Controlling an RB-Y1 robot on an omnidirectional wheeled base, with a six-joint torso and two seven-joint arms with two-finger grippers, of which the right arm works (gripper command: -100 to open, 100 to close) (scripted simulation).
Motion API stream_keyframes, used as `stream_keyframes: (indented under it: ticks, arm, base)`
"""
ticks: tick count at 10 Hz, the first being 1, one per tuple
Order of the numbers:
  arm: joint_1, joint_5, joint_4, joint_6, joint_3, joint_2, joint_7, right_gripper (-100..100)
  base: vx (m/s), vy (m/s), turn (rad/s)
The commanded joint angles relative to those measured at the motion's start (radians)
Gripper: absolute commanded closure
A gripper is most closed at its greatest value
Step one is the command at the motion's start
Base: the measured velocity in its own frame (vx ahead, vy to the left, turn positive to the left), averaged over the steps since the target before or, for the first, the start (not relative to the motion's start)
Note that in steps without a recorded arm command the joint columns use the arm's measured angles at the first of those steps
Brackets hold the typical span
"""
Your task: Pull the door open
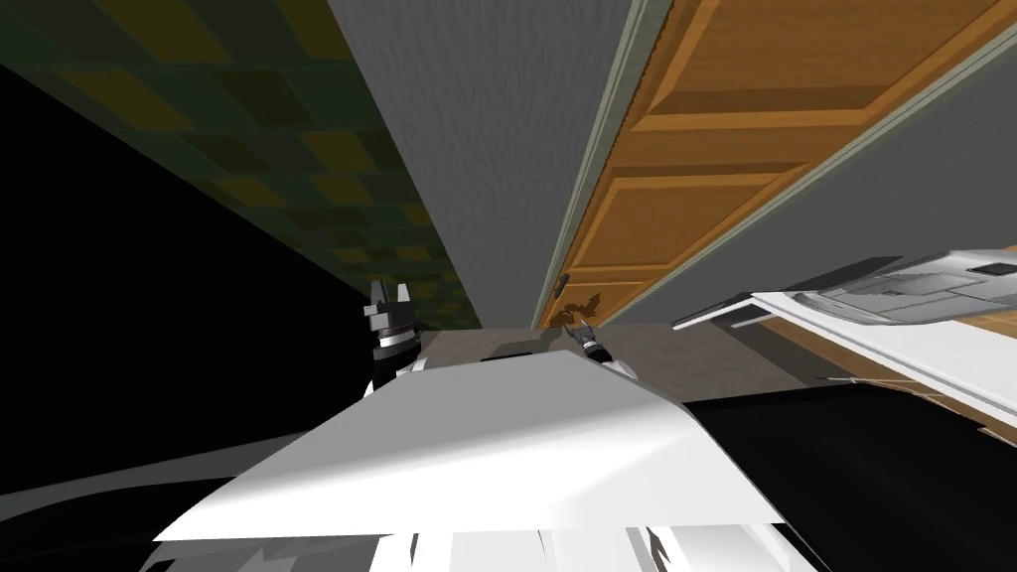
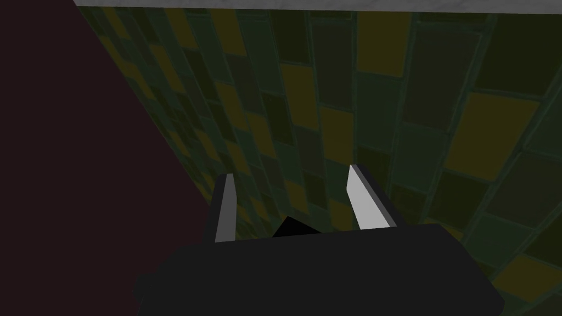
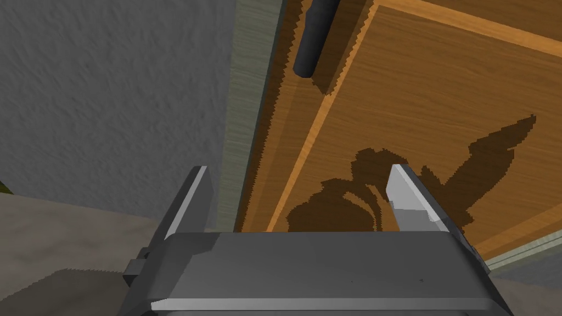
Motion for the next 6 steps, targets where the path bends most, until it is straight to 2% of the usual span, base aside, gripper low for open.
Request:
stream_keyframes:
  ticks: [1, 6]
  arm:
    - [-0.011, -0.045, 0.033, 0.031, -0.020, 0.005, 0.024, -100]
    - [-0.032, -0.158, 0.103, 0.105, -0.068, 0.027, 0.071, -100]
  base:
    - [0.068, -0.062, 0.079]
    - [0.067, -0.055, 0.073]
